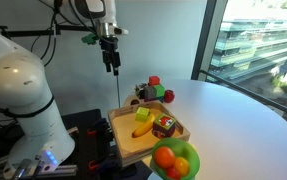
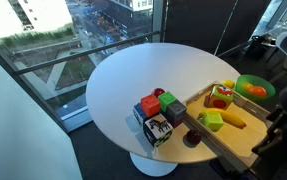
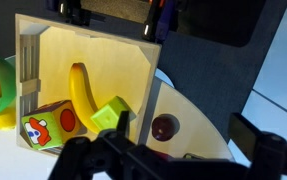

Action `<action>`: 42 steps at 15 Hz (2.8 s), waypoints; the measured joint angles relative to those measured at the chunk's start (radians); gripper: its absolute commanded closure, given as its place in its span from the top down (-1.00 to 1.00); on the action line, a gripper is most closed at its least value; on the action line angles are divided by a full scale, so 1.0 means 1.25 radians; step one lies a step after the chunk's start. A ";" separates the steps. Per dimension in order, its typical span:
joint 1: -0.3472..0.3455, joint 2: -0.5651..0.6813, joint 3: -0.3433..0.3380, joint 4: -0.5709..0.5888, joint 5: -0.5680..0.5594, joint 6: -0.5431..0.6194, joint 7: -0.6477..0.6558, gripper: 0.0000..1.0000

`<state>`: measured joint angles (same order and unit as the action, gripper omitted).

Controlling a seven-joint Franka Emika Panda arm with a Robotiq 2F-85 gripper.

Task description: Put the grey block in the box

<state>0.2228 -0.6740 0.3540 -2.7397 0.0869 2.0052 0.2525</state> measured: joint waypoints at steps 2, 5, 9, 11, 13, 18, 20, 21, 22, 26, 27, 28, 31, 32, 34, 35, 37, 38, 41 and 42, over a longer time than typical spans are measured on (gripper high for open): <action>0.000 0.011 0.000 0.006 0.000 0.010 0.000 1.00; 0.000 0.038 -0.004 0.030 0.000 0.027 0.000 1.00; 0.000 0.087 -0.024 0.082 0.000 0.051 0.000 1.00; -0.002 0.114 -0.038 0.110 0.000 0.064 0.000 1.00; -0.004 0.142 -0.050 0.137 0.001 0.080 0.000 1.00; -0.010 0.223 -0.069 0.193 0.009 0.133 0.000 1.00; -0.011 0.257 -0.072 0.211 0.010 0.149 0.001 1.00; -0.011 0.274 -0.073 0.220 0.010 0.157 0.002 1.00; -0.012 0.291 -0.074 0.229 0.010 0.164 0.003 1.00; -0.014 0.351 -0.080 0.262 0.010 0.180 0.011 1.00; -0.014 0.364 -0.082 0.270 0.010 0.182 0.013 1.00; -0.014 0.376 -0.084 0.277 0.010 0.185 0.016 1.00; -0.015 0.411 -0.091 0.297 0.010 0.185 0.030 1.00; -0.018 0.423 -0.092 0.303 0.010 0.185 0.036 1.00; -0.024 0.444 -0.095 0.312 0.005 0.185 0.051 1.00; -0.028 0.454 -0.098 0.315 0.000 0.184 0.061 1.00; -0.037 0.470 -0.104 0.319 -0.017 0.184 0.078 1.00; -0.041 0.477 -0.108 0.320 -0.023 0.184 0.083 1.00; -0.050 0.497 -0.120 0.324 -0.035 0.184 0.088 1.00; -0.052 0.504 -0.124 0.325 -0.038 0.185 0.088 1.00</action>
<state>0.1576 -0.0445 0.1993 -2.3336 0.0394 2.2366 0.3627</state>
